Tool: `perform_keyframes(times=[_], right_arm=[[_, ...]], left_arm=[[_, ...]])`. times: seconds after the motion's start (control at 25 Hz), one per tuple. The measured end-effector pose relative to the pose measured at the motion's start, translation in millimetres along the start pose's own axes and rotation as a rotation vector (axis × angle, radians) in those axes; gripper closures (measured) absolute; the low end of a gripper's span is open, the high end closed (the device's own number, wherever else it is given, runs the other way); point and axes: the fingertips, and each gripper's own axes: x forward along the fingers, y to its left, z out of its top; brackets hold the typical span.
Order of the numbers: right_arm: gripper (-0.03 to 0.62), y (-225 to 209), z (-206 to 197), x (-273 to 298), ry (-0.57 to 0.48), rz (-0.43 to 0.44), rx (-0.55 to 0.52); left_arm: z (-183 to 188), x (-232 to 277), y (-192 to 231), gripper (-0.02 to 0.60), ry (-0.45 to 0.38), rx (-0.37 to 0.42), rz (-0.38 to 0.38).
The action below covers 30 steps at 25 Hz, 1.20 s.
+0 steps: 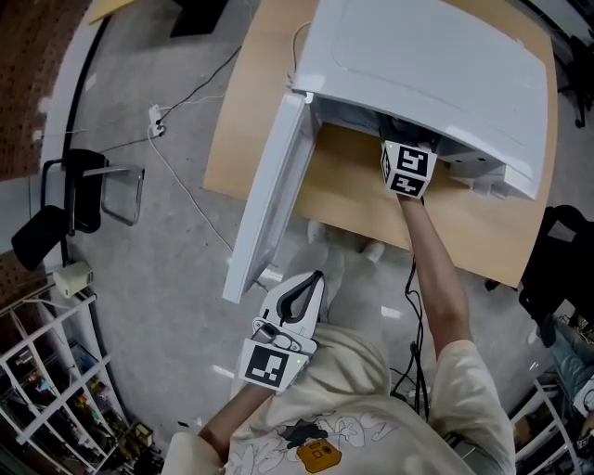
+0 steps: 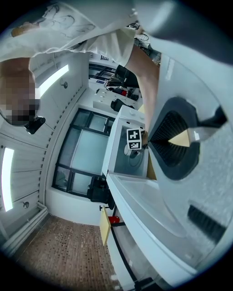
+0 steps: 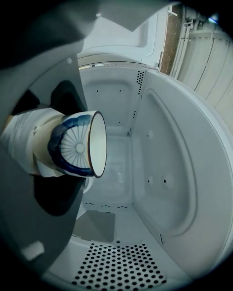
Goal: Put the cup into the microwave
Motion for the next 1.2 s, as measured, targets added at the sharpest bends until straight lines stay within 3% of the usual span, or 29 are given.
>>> perform_keyframes(times=[0.28,0.52,0.68,0.8,1.04,1.16,1.2], right_arm=[[0.198,1.0,-11.4,-3.2,0.058,-0.003,-0.058],[0.195,2.3,-9.3,-12.0,0.059,0.015,-0.032],[0.186,11.7,-1.7,-33.3,0.059,0.048,-0.013],[0.188,18.8,8.0,-62.9,0.052,0.071,0.015],[0.420,24.0,48.7,-141.7,-0.020,0.073,0.014],[0.572,22.3,67.7,-178.5,-0.035,0.070,0.031],[0.588,22.6,72.6,-190.3,-0.034,0.075,0.034]], left_arm=[[-0.9,-2.6,-6.1,0.578,0.004,0.005,-0.013],[0.3,-4.3,-9.2,0.578,-0.009,0.005,-0.018],[-7.8,-6.3,-13.4,0.578,0.030,0.039,-0.041],[2.6,-2.4,-18.3,0.578,-0.005,0.040,-0.045],[22.1,10.1,-29.1,0.578,-0.066,0.033,-0.077],[38.0,18.0,-33.5,0.578,-0.106,0.040,-0.100],[43.2,20.3,-34.7,0.578,-0.120,0.039,-0.106]])
